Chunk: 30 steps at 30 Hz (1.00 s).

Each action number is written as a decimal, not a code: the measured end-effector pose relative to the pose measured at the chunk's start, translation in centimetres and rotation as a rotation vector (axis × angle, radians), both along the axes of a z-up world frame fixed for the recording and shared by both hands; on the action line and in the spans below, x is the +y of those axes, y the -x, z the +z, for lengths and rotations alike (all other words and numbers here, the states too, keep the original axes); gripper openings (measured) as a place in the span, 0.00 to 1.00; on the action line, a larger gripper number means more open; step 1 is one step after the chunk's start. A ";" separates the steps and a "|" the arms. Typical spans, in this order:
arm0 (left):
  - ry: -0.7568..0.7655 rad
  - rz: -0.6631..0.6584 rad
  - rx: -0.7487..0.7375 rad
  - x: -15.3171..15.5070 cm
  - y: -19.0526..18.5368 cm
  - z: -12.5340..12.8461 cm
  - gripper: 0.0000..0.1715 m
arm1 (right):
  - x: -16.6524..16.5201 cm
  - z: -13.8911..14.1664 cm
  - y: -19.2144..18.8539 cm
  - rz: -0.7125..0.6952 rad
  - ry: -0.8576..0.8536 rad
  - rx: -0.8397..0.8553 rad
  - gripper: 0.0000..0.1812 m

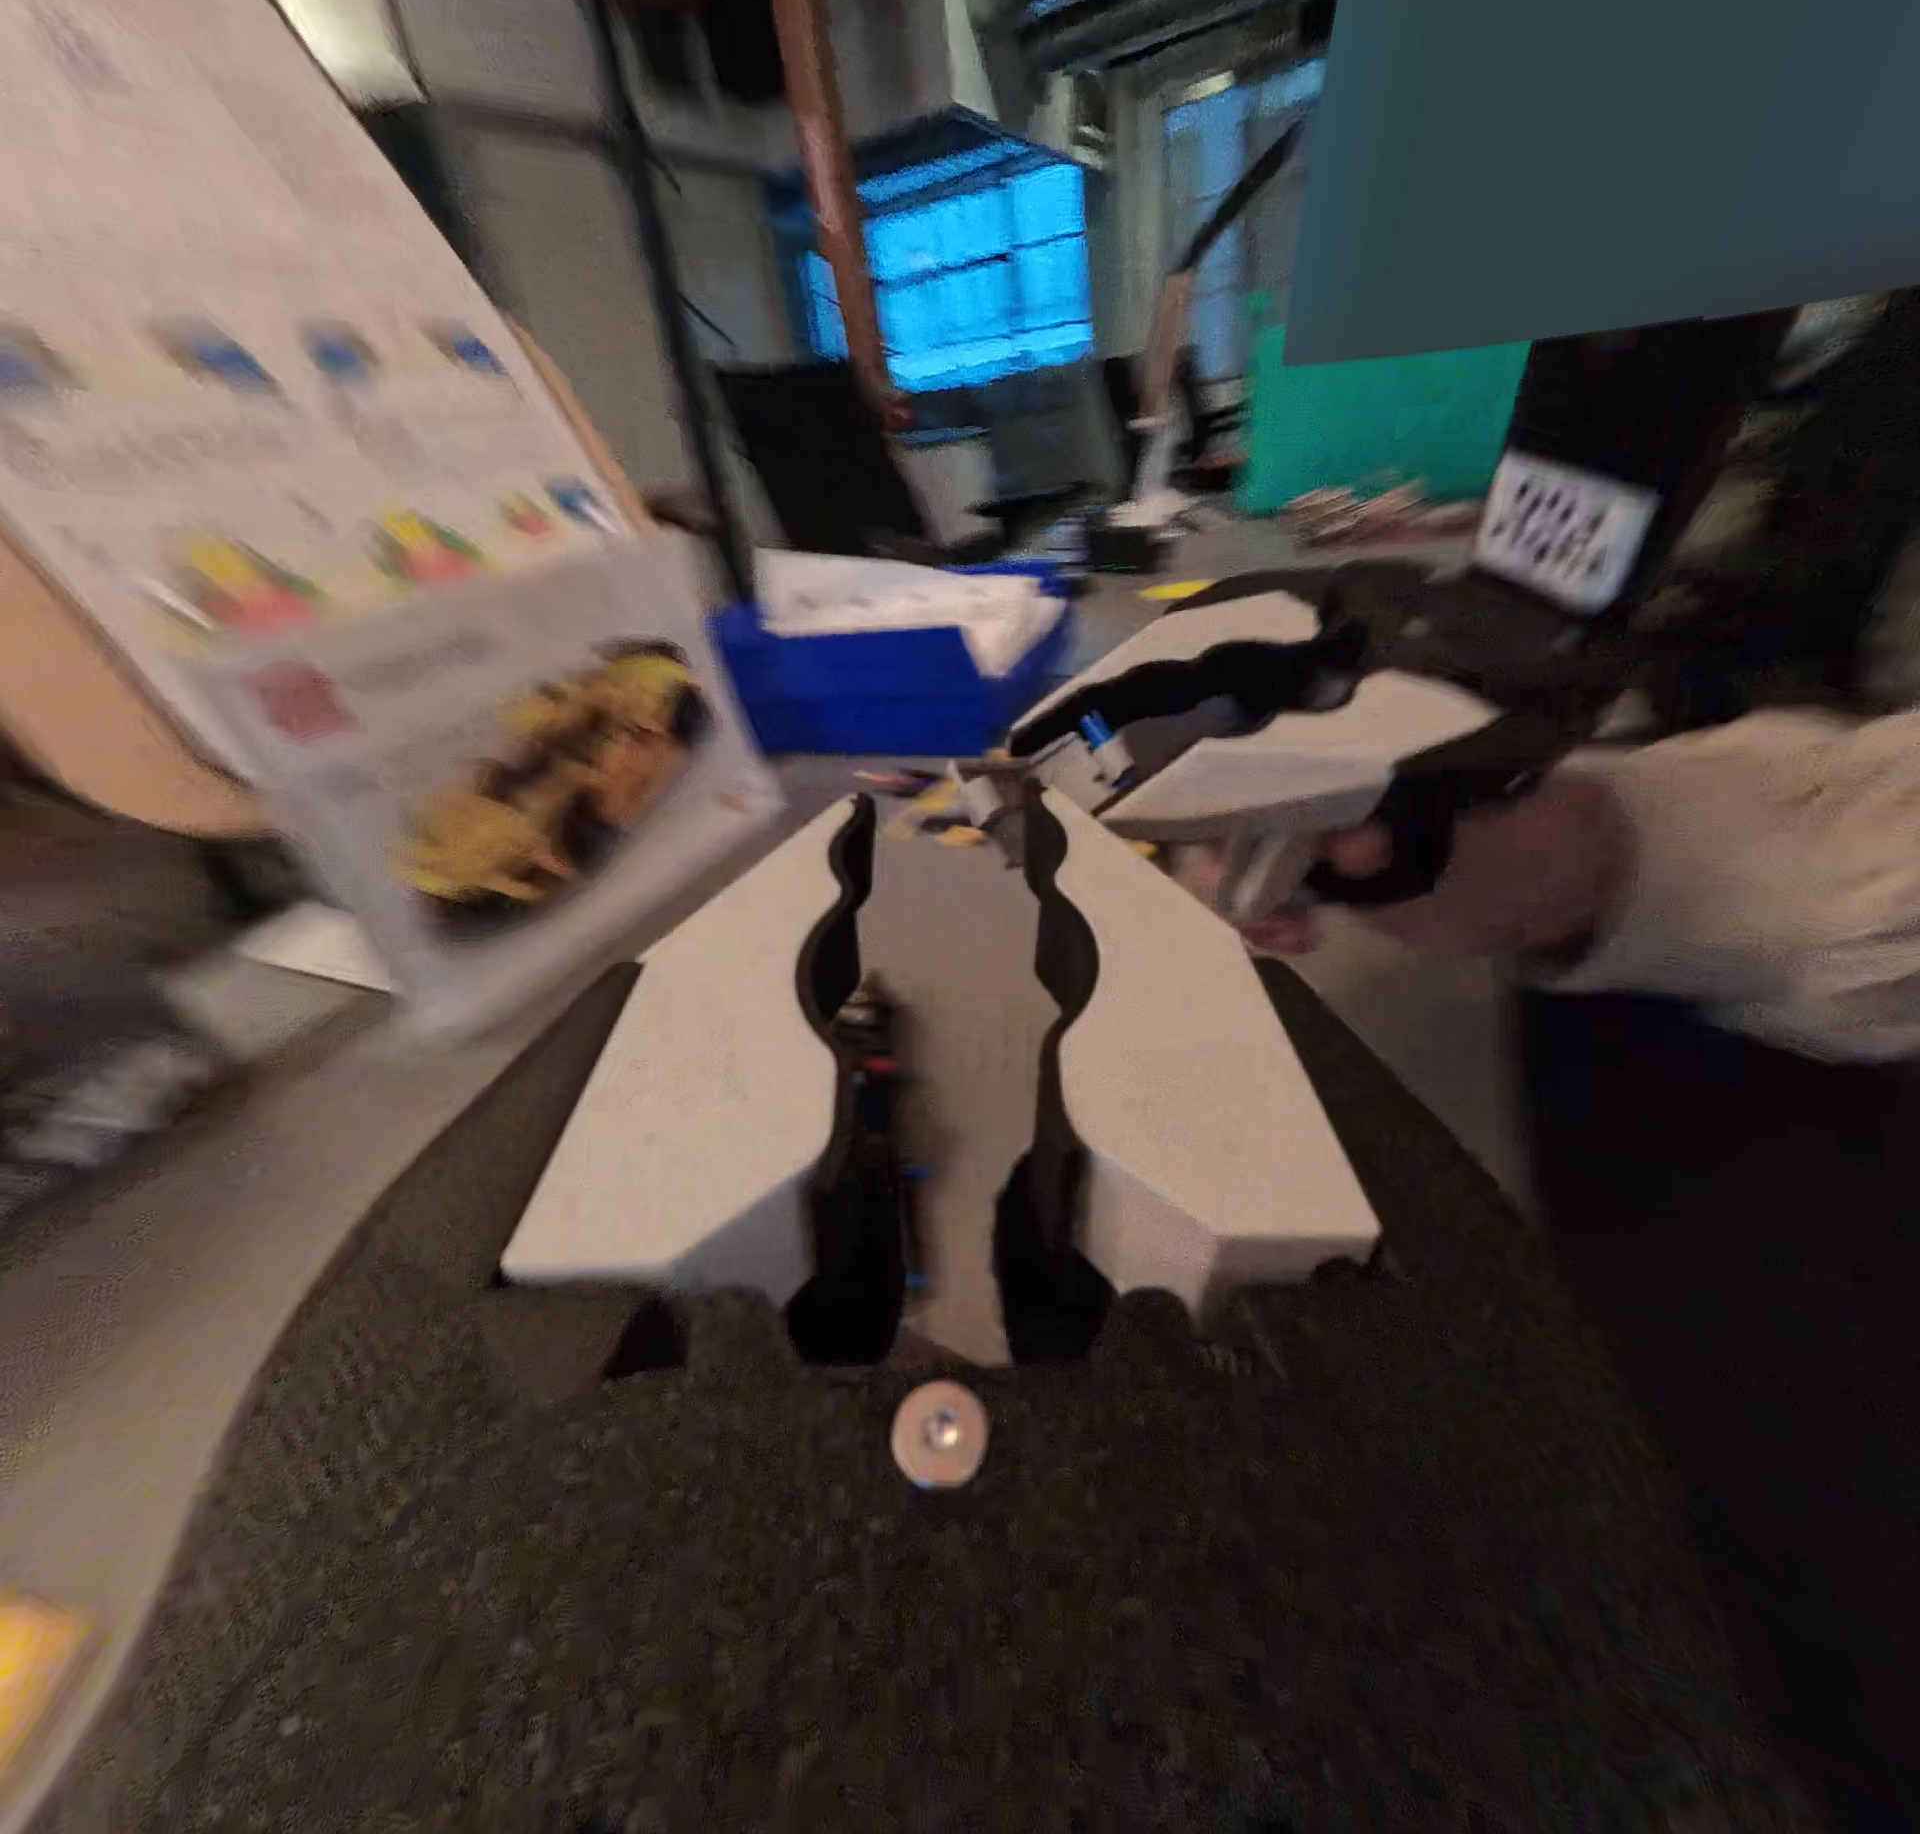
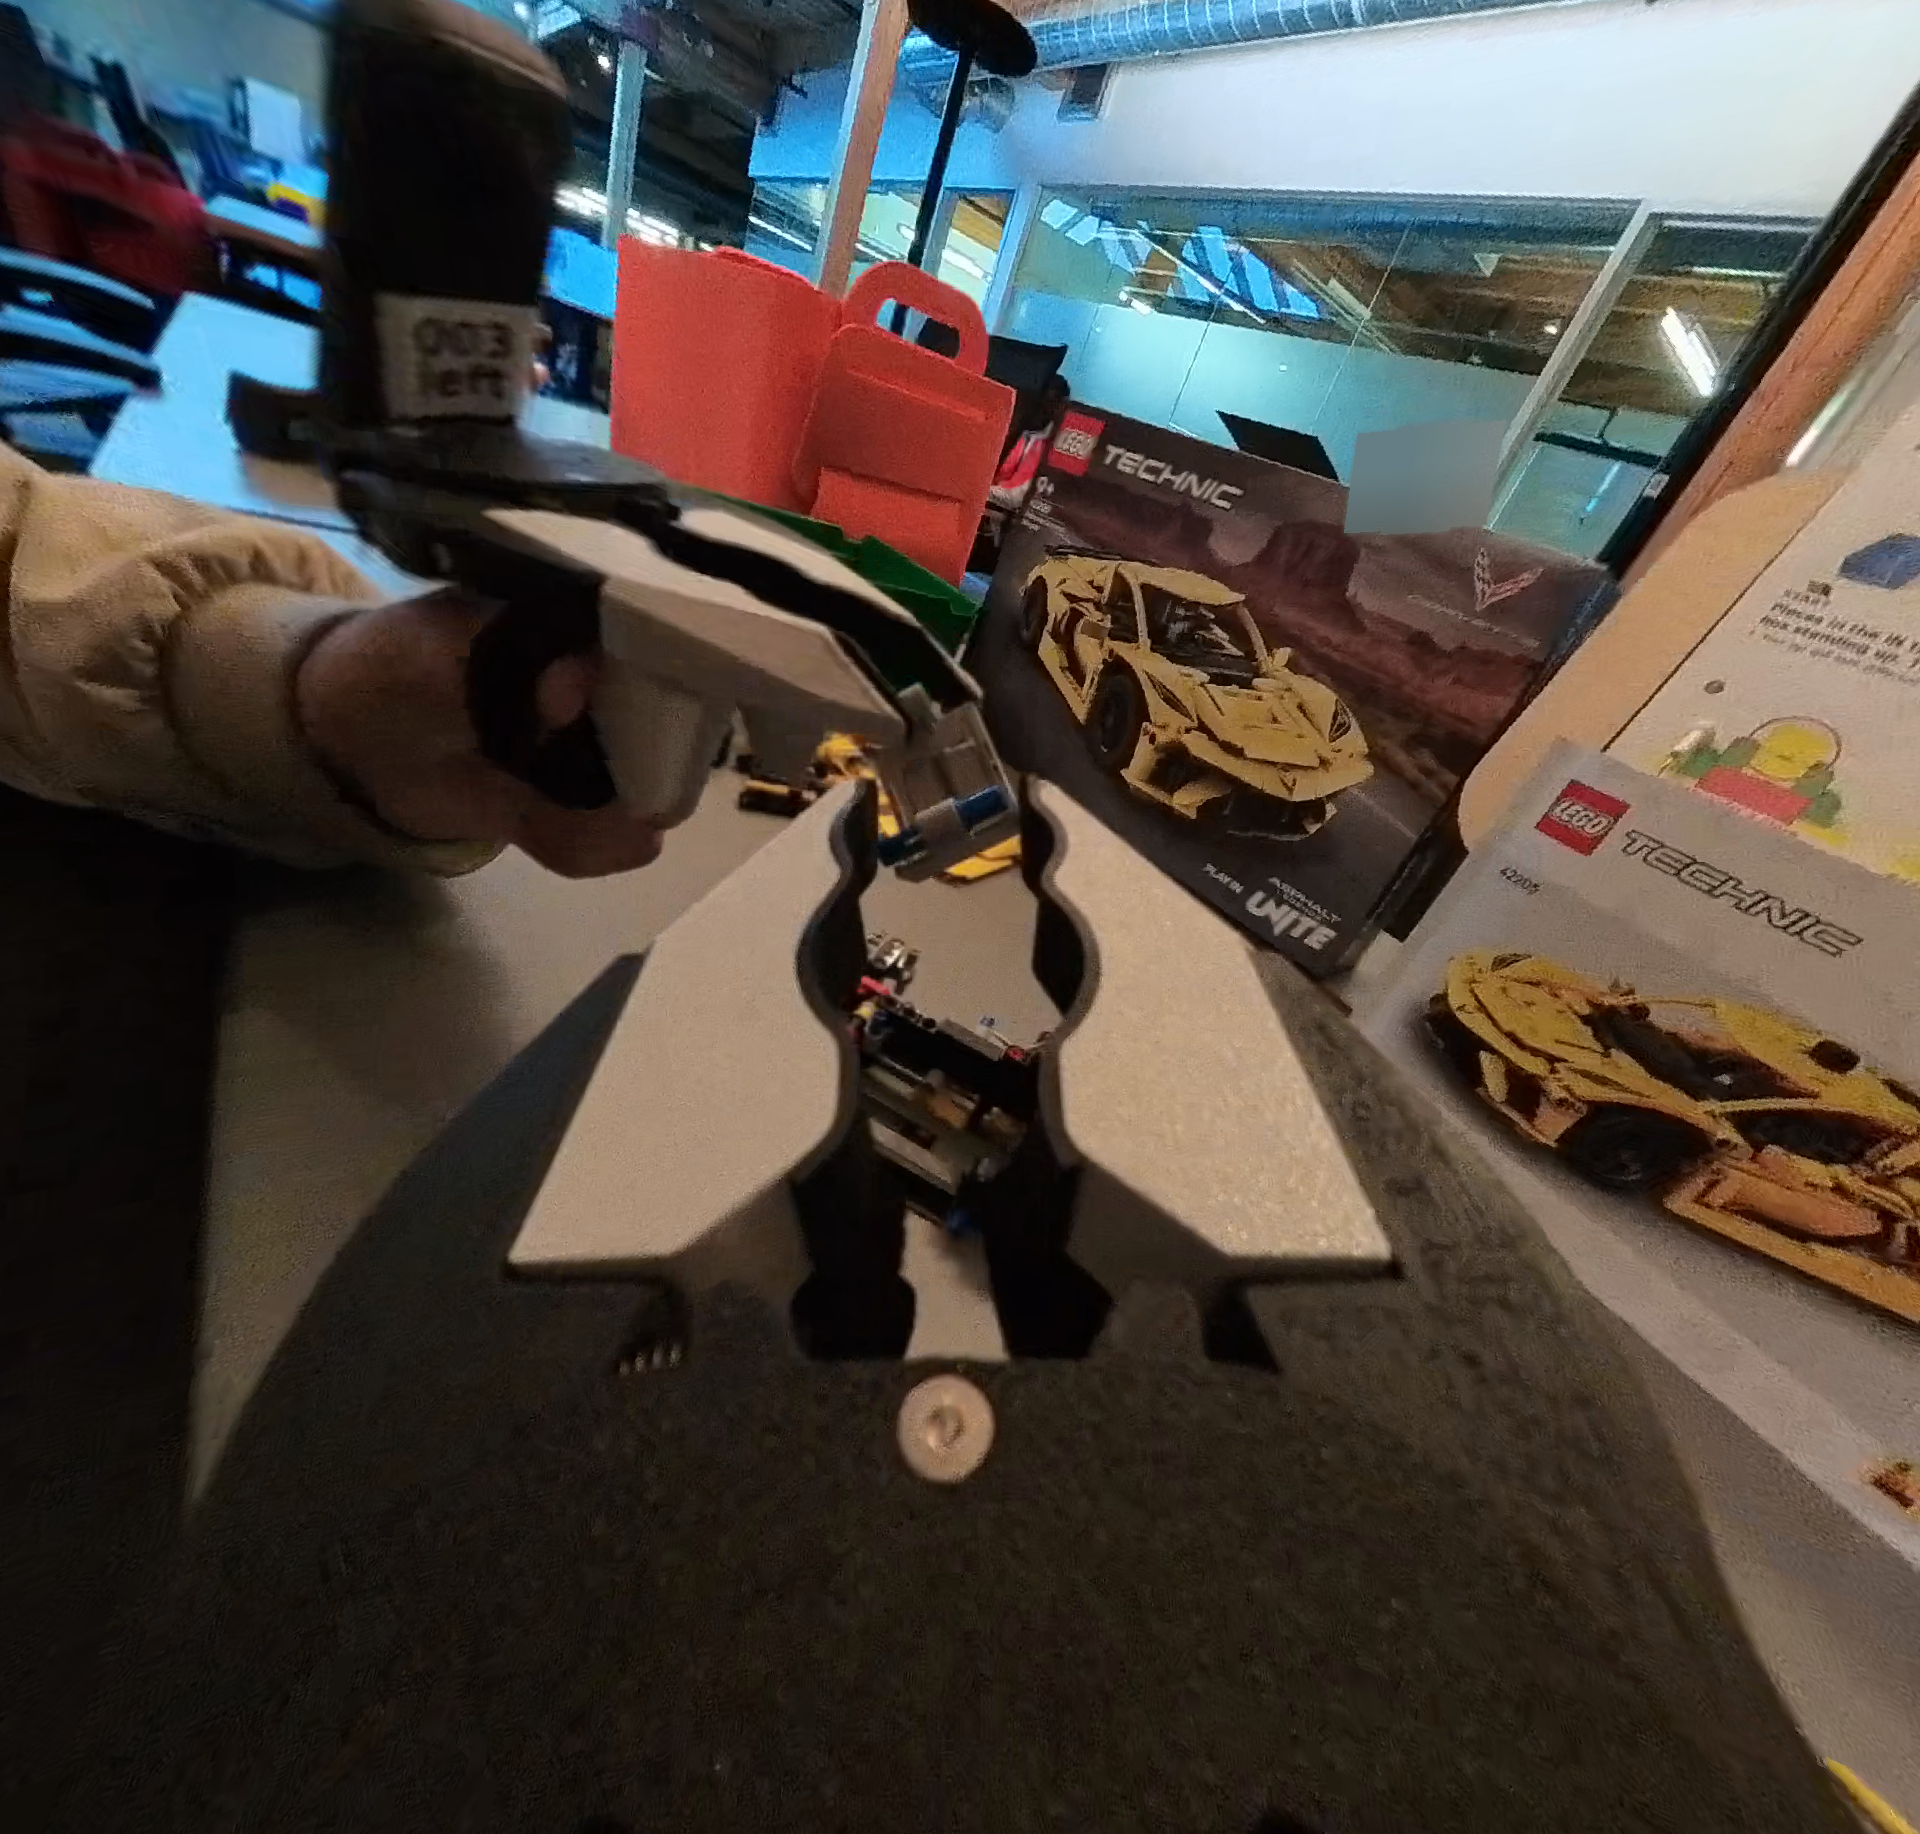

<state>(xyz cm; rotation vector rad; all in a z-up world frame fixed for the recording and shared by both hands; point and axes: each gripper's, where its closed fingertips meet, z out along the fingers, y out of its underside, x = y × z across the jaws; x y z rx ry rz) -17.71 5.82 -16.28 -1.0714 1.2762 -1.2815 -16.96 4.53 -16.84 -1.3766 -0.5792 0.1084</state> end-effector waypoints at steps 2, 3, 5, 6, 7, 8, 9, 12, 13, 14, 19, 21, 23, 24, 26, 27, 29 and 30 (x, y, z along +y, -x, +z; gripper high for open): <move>0.305 -0.180 0.038 -0.4 -0.2 -0.3 0.17 | 0.0 -0.2 0.6 0.001 -0.012 -0.038 0.14; 0.421 -0.266 0.060 -0.7 -0.2 -0.5 0.17 | 0.0 -0.2 0.7 0.006 -0.020 -0.043 0.14; 0.554 -0.391 0.102 -1.5 -0.2 -1.0 0.17 | 0.0 -0.2 1.0 0.021 -0.010 -0.031 0.14; 0.587 -0.427 0.116 -1.9 -0.2 -1.2 0.16 | -0.1 -0.2 1.2 0.035 -0.006 -0.022 0.14; 0.615 -0.447 0.115 -2.0 -0.2 -1.2 0.14 | -0.2 -0.2 1.5 0.053 -0.003 -0.016 0.14; 0.640 -0.463 0.114 -2.1 -0.1 -1.2 0.07 | -0.2 -0.3 1.6 0.059 0.002 -0.016 0.14; 0.669 -0.476 0.122 -2.1 -0.1 -1.3 0.06 | -0.2 -0.3 1.7 0.063 0.000 -0.015 0.14; 0.769 -0.501 0.162 -2.0 -0.3 -2.2 0.03 | -0.1 -0.4 1.9 0.091 0.001 0.006 0.15; 0.814 -0.545 0.157 -2.2 -0.1 -2.0 0.03 | -0.2 -0.3 2.1 0.115 -0.012 0.020 0.15; 0.872 -0.609 0.160 -2.6 0.2 -1.7 0.03 | -0.7 0.0 2.3 0.151 -0.032 0.051 0.16; 0.962 -0.760 0.201 -4.3 0.9 -1.6 0.03 | -1.4 -0.5 3.4 0.216 -0.013 0.032 0.17; 0.949 -0.778 0.231 -4.7 1.1 -1.8 0.03 | -1.7 -1.1 3.9 0.254 0.028 0.011 0.18; 0.950 -0.769 0.252 -4.5 1.0 -2.3 0.03 | -1.9 -0.9 4.0 0.251 0.007 -0.004 0.19; 0.948 -0.759 0.264 -4.3 0.9 -2.5 0.03 | -2.0 -0.7 4.0 0.248 -0.008 -0.004 0.18; 0.951 -0.767 0.274 -4.2 0.9 -2.8 0.03 | -2.0 -0.8 3.8 0.241 -0.009 -0.019 0.15; 0.953 -0.769 0.276 -4.2 0.9 -2.9 0.03 | -1.9 -0.9 3.7 0.238 -0.012 -0.032 0.15; 0.947 -0.775 0.282 -4.2 0.9 -3.0 0.03 | -2.0 -1.1 3.7 0.249 -0.008 -0.049 0.14; 0.939 -0.776 0.287 -4.2 1.0 -3.1 0.03 | -2.0 -1.2 3.7 0.251 -0.007 -0.062 0.14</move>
